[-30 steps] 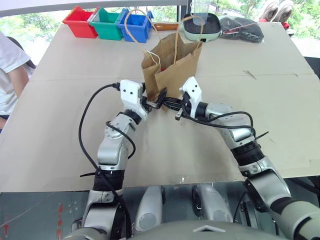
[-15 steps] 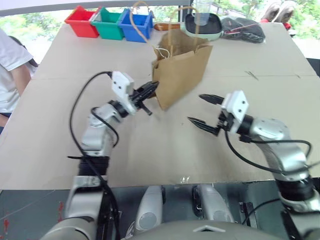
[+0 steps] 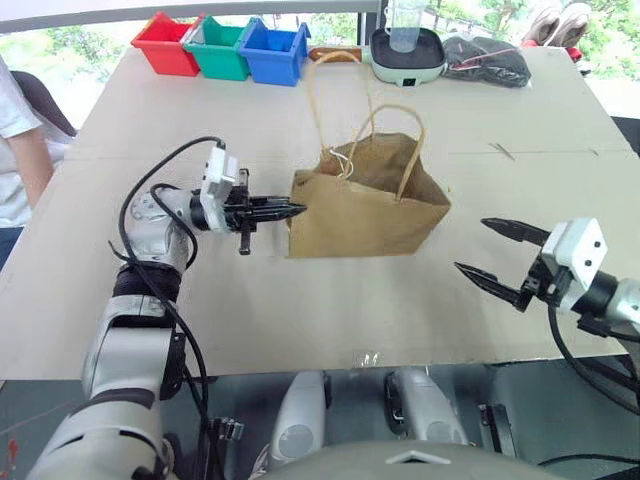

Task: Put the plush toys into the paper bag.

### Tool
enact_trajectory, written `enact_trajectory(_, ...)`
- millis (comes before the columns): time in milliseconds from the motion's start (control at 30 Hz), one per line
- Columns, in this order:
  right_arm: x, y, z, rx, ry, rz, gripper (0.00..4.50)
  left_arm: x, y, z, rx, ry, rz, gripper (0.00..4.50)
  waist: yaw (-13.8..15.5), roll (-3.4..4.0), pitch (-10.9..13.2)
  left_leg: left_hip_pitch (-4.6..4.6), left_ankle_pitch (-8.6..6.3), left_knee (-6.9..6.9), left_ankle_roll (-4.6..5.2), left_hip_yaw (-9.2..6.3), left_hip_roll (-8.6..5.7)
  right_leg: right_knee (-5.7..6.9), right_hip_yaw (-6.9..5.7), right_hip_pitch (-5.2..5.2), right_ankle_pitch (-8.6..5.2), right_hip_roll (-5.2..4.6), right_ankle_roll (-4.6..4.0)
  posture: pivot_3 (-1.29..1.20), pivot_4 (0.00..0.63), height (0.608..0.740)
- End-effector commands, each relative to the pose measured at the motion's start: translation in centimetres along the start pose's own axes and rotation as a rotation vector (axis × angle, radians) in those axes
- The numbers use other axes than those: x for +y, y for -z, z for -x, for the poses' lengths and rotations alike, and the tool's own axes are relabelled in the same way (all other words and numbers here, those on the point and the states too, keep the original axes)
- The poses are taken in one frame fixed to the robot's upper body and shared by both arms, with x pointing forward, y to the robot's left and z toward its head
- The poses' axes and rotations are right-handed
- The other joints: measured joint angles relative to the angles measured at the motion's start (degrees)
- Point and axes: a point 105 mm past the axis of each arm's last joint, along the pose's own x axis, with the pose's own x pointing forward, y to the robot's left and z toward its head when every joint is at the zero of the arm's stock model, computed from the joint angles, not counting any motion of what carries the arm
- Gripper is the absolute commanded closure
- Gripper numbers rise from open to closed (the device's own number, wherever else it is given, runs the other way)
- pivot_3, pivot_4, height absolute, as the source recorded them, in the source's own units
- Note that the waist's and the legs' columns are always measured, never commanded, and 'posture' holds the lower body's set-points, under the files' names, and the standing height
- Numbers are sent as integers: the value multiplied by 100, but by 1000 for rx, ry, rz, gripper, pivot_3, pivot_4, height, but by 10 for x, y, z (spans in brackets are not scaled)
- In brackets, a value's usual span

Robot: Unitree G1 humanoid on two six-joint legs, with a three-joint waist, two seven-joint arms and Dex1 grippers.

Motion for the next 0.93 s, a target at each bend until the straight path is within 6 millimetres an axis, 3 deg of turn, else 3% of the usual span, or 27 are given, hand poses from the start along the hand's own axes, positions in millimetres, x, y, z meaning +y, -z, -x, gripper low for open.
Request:
enact_trajectory(33, -6, -10, 10, -13, 41, 38, 795, 6, 1, -5, 15, 2, -48, 3810, 11, -1, -1, 0, 0, 1, 0, 0, 0, 0, 0, 1, 0, 0, 0, 0, 150, 740)
enact_trajectory(67, -7, -10, 12, -11, 47, 35, 795, 6, 4, -7, 22, 5, -46, 3540, 13, -1, -1, 0, 0, 2, 0, 1, -1, -1, 1, 2, 0, 0, 0, 0, 150, 740)
enact_trajectory(133, -7, -6, 16, 3, 48, 32, 795, 6, 6, -10, 4, 6, -36, 2379, 11, -1, -1, 0, 0, 2, 0, 2, -1, -2, 2, 3, 0, 0, 1, 0, 150, 740)
enact_trajectory(200, -8, -2, 20, 15, 47, 32, 795, 8, 1, -7, -35, -12, -26, 1682, 12, -2, 0, -1, 0, 2, 0, 0, -1, -2, 0, 3, 0, 0, 1, 0, 150, 740)
enact_trajectory(233, -8, 0, 22, 19, 46, 32, 795, 9, -2, -5, -51, -24, -26, 1682, 10, -2, 0, -1, 0, 2, 0, -2, -1, -2, -2, 3, 0, 0, 1, 0, 150, 740)
enact_trajectory(267, -9, 1, 24, 22, 45, 34, 795, 9, -5, -1, -60, -43, -21, 891, 9, -2, 0, -1, 0, 2, 0, -2, -1, -1, -1, 3, 0, 1, 0, 0, 150, 740)
enact_trajectory(300, -9, 2, 25, 24, 44, 37, 795, 9, -8, 3, -65, -57, -15, 687, -4, -2, 0, 0, 0, 2, 0, -2, 0, 0, -1, 3, 0, 1, 0, 0, 150, 740)
enact_trajectory(333, -10, 3, 26, 24, 43, 39, 795, 8, -9, 6, -67, -66, -9, 189, -24, -2, 0, 0, 0, 2, 0, -1, 0, 0, 0, 3, 0, 1, 0, 0, 150, 740)
enact_trajectory(433, -14, 7, 34, 38, 40, 46, 795, 0, -13, 25, -69, -169, 19, 53, -82, 1, -1, 4, 0, 0, 0, 0, 3, 2, 3, 3, 0, 2, 0, 0, 150, 740)
enact_trajectory(567, -23, 15, 55, 85, 66, 55, 795, -31, -6, 52, 5, -348, 109, 53, -137, 1, -1, 18, 0, -12, 0, 2, 11, -1, 10, 7, -1, -2, -1, 0, 150, 740)
enact_trajectory(800, -33, 25, 72, 117, 102, 43, 795, -80, 14, 69, 79, -551, 240, 53, 11, 4, -2, 53, 0, 0, 0, 2, 9, -6, -3, 50, -14, -16, 12, 0, 150, 740)
enact_trajectory(933, -36, 29, 71, 126, 110, 44, 795, -94, 28, 69, 113, -594, 282, 53, 29, 5, -2, 67, 0, 0, 0, 16, 7, -10, 3, 62, -24, -27, -2, 0, 150, 740)
